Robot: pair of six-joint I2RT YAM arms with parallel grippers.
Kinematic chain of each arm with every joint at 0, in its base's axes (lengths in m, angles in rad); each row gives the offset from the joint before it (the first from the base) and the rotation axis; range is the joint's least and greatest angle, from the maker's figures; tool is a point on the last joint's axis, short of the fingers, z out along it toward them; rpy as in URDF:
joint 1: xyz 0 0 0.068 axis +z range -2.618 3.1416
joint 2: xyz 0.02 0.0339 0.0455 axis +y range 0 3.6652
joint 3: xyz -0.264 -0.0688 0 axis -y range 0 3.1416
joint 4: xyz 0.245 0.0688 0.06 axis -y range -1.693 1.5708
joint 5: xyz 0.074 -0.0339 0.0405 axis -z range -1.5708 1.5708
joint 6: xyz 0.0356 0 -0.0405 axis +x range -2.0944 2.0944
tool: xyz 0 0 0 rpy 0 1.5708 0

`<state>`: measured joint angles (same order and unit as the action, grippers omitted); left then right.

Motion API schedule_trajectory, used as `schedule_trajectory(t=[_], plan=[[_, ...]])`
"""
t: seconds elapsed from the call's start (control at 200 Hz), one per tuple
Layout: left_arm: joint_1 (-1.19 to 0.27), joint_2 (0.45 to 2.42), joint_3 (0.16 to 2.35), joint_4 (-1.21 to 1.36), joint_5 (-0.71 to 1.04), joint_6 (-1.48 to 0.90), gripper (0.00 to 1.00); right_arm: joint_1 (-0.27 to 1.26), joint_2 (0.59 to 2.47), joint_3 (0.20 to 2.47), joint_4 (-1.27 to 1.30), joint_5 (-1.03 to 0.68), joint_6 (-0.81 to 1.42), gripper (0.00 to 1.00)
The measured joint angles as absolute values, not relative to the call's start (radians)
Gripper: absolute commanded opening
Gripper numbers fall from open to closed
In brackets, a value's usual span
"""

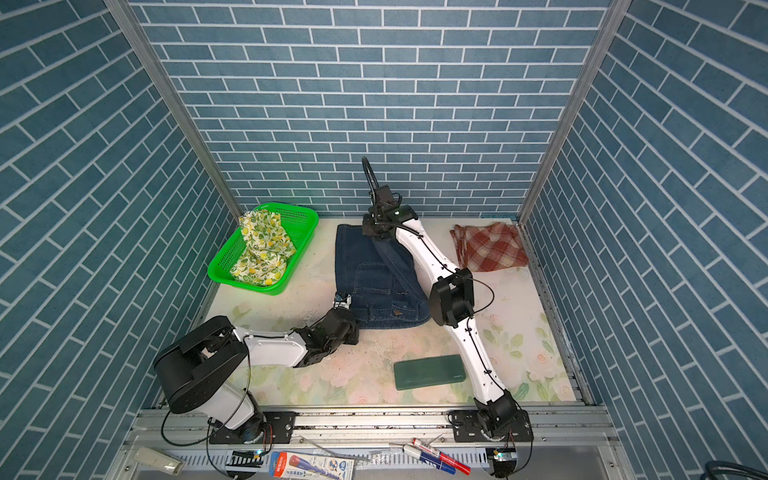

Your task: Fold and stack the skirts

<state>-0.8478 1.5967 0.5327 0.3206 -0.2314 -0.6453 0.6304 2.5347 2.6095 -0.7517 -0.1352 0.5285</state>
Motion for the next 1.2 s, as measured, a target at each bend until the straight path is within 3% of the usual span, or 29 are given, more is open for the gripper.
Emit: schedule_trajectory(t=[0.09, 0.195, 0.295, 0.48, 0.645, 0.94, 1.055, 1.2], plan=[[-0.849, 1.596, 0.530, 0.325, -0.231, -0.649, 0.00, 0.651, 2.555, 2.609, -0.697, -0.188, 0.554, 0.21], [-0.849, 1.594, 0.528, 0.329, -0.230, -0.655, 0.00, 0.661, 2.555, 2.608, -0.646, -0.242, 0.556, 0.53], [-0.850, 1.591, 0.525, 0.330, -0.224, -0.659, 0.00, 0.648, 2.522, 2.566, -0.599, -0.258, 0.542, 0.68], [-0.851, 1.586, 0.520, 0.332, -0.219, -0.665, 0.00, 0.574, 2.313, 2.284, -0.543, -0.237, 0.526, 0.68], [-0.852, 1.586, 0.518, 0.336, -0.217, -0.669, 0.00, 0.502, 2.070, 2.031, -0.550, -0.100, 0.463, 0.67], [-0.931, 1.652, 0.617, 0.284, -0.207, -0.662, 0.00, 0.503, 1.699, 1.439, -0.551, 0.068, 0.403, 0.67], [-1.001, 1.698, 0.706, 0.216, -0.193, -0.645, 0.13, 0.502, 1.594, 1.242, -0.545, 0.072, 0.406, 0.69], [-1.052, 1.695, 0.746, 0.144, -0.178, -0.616, 0.52, 0.501, 1.440, 1.079, -0.545, 0.083, 0.412, 0.71]])
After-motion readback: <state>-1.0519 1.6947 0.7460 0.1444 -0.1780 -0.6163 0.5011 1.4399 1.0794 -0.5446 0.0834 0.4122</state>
